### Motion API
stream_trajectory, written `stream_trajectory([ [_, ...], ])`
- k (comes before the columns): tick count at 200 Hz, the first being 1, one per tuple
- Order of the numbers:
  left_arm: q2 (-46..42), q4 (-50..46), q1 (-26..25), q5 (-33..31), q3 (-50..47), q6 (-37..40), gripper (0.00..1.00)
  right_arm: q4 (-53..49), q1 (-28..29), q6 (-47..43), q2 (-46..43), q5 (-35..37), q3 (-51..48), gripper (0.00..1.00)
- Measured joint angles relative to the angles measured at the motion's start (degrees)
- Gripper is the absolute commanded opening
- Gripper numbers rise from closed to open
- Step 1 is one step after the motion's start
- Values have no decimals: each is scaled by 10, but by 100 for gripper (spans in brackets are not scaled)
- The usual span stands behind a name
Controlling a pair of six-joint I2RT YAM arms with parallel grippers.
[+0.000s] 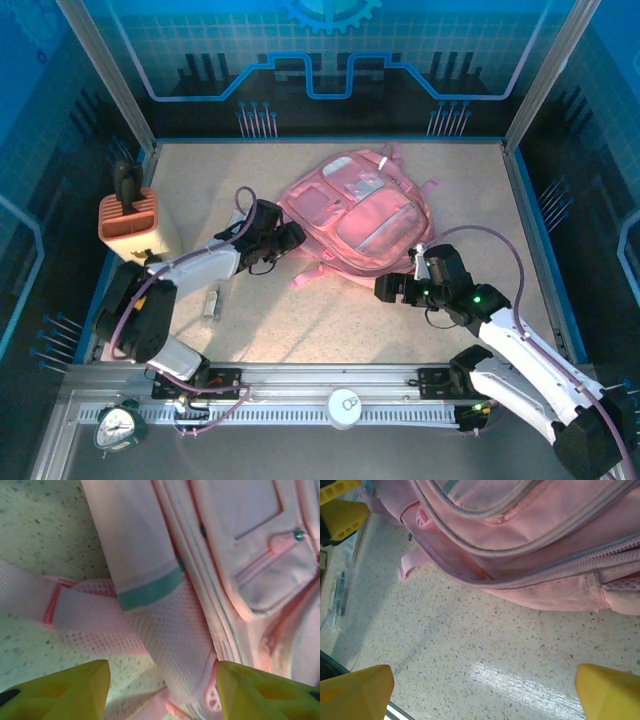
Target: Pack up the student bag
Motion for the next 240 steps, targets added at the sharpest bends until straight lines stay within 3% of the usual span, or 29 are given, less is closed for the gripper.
stream_trajectory([
  [25,56,36,5,27,11,-17,46,5,3,5,3,0,-4,96],
  [58,96,65,5,52,29,-28,17,24,5,9,4,4,-20,99],
  [81,96,78,5,62,29,-31,2,43,5,11,23,7,-27,100],
  [124,78,89,-18,61,13,-45,0,104,-11,13,96,15,-26,100],
  [188,36,97,-136,28,-10,-106,0,131,-163,-17,197,23,27,100],
  [240,38,116,-158,17,-14,-155,0,59,-139,-51,151,73,72,100],
])
